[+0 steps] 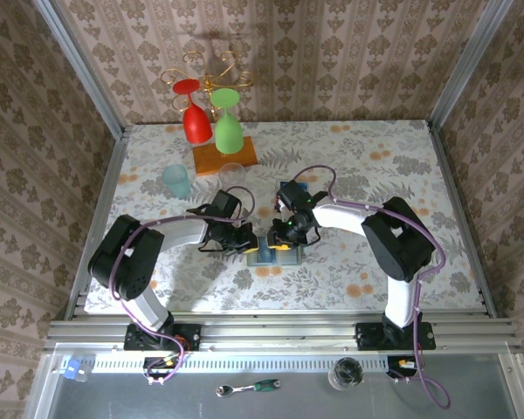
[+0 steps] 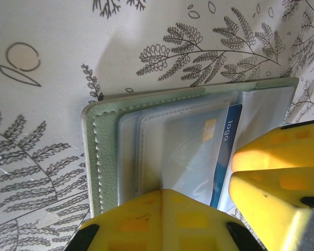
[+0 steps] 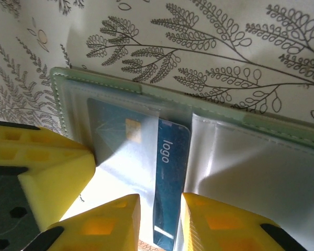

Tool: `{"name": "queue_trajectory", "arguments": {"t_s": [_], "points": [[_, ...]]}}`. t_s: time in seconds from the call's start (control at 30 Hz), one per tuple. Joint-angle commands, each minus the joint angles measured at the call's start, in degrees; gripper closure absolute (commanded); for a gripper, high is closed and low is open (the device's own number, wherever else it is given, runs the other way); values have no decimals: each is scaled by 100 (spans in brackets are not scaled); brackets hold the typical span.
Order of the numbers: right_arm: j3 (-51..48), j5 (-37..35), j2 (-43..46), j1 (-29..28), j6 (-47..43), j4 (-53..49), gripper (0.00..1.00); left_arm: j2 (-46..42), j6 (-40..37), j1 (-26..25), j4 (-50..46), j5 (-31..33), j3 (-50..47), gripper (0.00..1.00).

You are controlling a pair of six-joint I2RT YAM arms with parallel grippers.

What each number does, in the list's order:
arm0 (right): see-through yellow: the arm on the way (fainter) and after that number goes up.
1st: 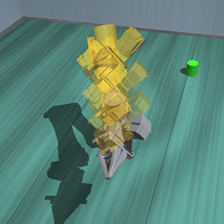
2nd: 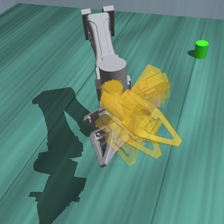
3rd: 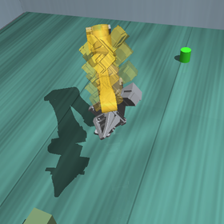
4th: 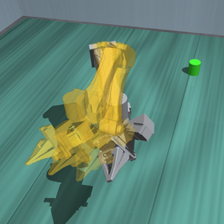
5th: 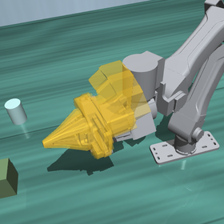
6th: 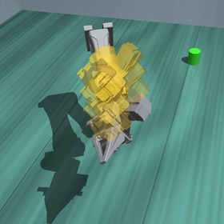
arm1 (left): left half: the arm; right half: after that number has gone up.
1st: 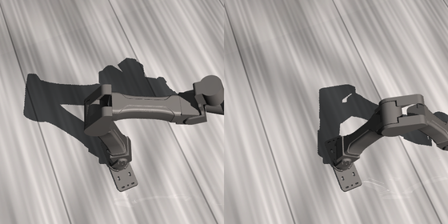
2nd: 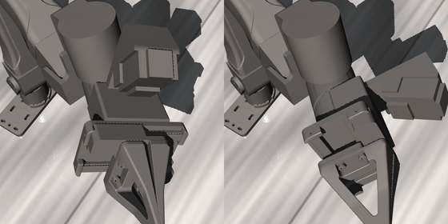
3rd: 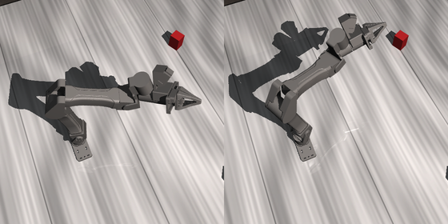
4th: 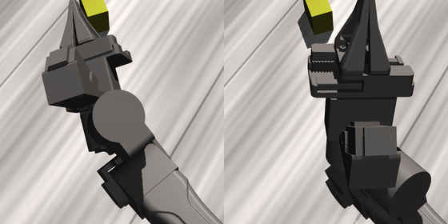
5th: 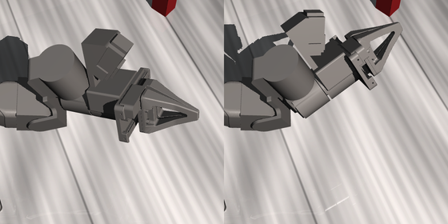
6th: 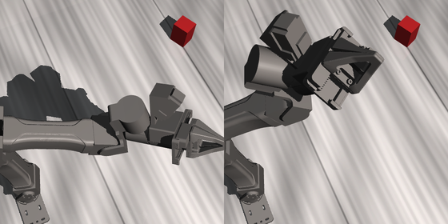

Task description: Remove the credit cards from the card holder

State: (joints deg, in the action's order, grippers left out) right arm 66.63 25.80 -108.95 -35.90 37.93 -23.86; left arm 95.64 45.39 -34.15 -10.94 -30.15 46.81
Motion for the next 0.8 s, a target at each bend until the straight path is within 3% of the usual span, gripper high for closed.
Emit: {"name": "queue_trajectory", "arguments": {"t_s": [0.0,0.77], "points": [[-101,116,-166,13,83,45,73,63,-6,-48,-132,55,-39,100],[-278,530,323,78,441,471,80,206,-47,-48,-224,26,-21,100]]}}
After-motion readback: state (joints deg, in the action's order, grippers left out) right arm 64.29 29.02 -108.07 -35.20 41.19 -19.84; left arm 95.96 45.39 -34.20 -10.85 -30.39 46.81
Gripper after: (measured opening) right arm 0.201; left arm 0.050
